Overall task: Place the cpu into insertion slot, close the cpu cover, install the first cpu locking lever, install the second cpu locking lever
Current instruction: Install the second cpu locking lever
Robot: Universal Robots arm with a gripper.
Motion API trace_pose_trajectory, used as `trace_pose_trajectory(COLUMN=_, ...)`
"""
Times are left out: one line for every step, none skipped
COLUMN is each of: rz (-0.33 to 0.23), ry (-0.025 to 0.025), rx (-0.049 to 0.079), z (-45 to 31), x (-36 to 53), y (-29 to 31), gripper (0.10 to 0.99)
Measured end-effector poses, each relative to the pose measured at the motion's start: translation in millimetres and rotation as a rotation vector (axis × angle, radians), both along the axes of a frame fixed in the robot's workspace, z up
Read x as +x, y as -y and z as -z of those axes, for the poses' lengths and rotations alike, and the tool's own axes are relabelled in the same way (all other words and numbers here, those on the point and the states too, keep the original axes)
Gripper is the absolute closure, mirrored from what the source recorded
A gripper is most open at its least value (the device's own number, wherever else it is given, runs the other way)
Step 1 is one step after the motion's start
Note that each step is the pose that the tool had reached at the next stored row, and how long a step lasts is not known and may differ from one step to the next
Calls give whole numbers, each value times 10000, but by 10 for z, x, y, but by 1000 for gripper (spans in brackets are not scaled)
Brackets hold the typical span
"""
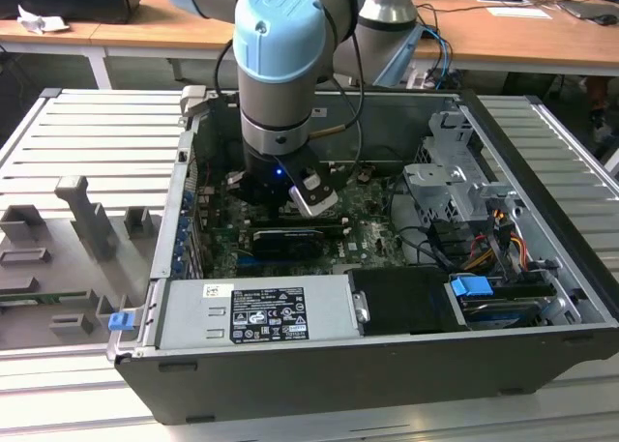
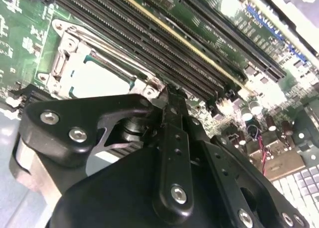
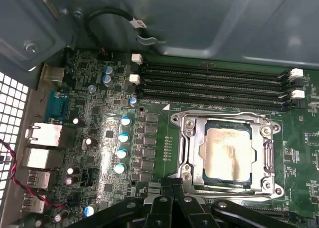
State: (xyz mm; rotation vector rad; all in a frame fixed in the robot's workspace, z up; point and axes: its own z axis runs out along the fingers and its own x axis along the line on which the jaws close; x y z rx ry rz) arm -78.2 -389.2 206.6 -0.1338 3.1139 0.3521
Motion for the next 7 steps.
trace_pose_trajectory(rz=0, ry=1, rx=2, z=-2, x=0, y=0, gripper=980)
trace_pose_trajectory(rz=0, ry=0, rx=0, z=-12, x=0, y=0, gripper=980)
trace_pose_trajectory(rz=0, ry=1, rx=1, z=-17, x=0, y=0, gripper=980)
trace_pose_trajectory(rz=0, ry=1, rx=0, z=-28, x=0, y=0, gripper=980)
trace_pose_trajectory(rz=0, ry=1, rx=1, z=-38, x=0, y=0, gripper=980)
trace_pose_trajectory(rz=0, ry=3, rx=4, z=-45, x=0, y=0, gripper=980)
trace_pose_trajectory(rz=1, ry=3, rx=4, z=-46, x=0, y=0, gripper=980)
